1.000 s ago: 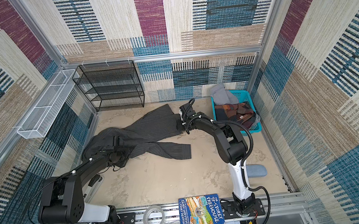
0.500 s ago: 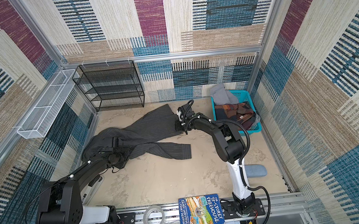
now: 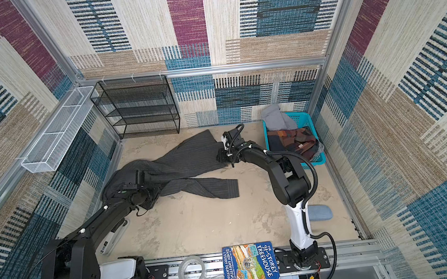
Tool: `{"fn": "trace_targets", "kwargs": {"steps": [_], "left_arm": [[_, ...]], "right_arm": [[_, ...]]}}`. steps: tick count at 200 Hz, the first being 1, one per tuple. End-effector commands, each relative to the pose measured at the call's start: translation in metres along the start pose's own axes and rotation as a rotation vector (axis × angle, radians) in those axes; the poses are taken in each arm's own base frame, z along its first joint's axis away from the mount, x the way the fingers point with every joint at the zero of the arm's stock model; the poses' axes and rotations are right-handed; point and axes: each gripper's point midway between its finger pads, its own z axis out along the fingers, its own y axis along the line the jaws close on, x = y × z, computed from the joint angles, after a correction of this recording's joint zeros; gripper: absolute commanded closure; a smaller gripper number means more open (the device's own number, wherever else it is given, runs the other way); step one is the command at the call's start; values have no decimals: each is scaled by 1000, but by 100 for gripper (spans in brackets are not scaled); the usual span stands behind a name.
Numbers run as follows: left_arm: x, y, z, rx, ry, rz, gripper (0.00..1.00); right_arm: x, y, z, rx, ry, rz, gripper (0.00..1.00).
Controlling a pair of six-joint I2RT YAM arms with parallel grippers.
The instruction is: Fold and stack the long sleeve shirts
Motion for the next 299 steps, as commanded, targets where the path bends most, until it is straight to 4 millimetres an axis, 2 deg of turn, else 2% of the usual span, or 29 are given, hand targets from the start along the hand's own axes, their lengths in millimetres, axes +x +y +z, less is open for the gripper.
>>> {"fn": "trace_targets", "kwargs": {"steps": [1,46,82,114,176,203,246,299], "left_arm": [[0,-7,-14,20,0,44,100],[-6,-29,-45,79,-19,104,100],[-6,-28,-57,85,-26,122,100],[-5,-25,-60,87,-34,123,100],[-8,-36,-63,110,-31,136,100],[-6,-37,-62,114,-24,140,100],[-7,-33,-65,101,-33,151,100],[-7,-28,-65,83,-33,161,100]], "right_arm": [[1,15,-4,-96,-48,108,57],[0,18,-1,-165,-97,190,56],[-8,20,2,-181,-124,216,56],[-8,19,10,-180,-107,243,55],[8,13,-9,-172,-128,296,50],[13,8,-3,-177,-129,313,49],[9,6,12,-189,-136,335,49],[-2,9,17,-213,-160,334,49]]}}
